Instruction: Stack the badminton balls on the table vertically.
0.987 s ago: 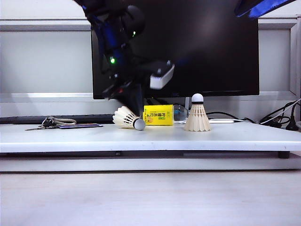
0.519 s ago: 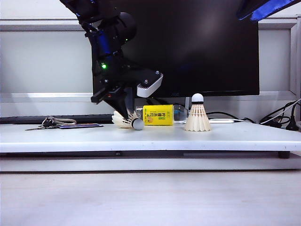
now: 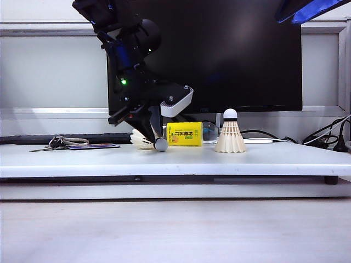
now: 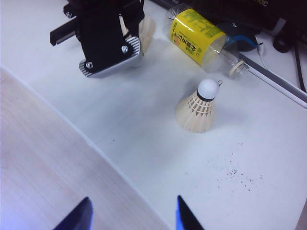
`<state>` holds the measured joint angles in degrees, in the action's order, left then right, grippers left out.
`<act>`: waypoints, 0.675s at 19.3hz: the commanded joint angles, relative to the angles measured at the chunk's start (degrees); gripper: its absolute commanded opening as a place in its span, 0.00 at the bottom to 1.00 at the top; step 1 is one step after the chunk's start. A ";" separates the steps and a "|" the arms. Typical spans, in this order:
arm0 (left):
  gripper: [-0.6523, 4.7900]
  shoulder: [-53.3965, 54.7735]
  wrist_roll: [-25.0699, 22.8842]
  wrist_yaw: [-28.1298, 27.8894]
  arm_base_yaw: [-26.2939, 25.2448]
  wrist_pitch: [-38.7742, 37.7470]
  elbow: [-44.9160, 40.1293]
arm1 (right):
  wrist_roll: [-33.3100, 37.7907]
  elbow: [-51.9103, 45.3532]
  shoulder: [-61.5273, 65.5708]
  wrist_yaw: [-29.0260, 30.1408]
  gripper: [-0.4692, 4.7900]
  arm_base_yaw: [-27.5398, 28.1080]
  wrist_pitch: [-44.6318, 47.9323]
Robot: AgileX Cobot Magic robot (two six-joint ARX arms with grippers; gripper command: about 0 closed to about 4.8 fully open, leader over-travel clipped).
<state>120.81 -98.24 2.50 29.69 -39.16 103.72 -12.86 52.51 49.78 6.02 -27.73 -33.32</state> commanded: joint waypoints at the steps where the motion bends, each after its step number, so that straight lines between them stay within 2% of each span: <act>1: 0.36 0.66 -1.77 0.55 0.07 0.07 0.20 | 0.46 0.20 -0.02 0.02 0.52 -0.02 1.01; 13: 0.38 0.94 -4.85 1.03 0.15 -0.52 0.20 | 0.46 0.20 0.28 0.04 0.52 -0.02 1.01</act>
<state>121.45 -102.41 2.87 29.74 -38.35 103.92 -12.73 52.51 50.17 6.02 -27.73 -33.32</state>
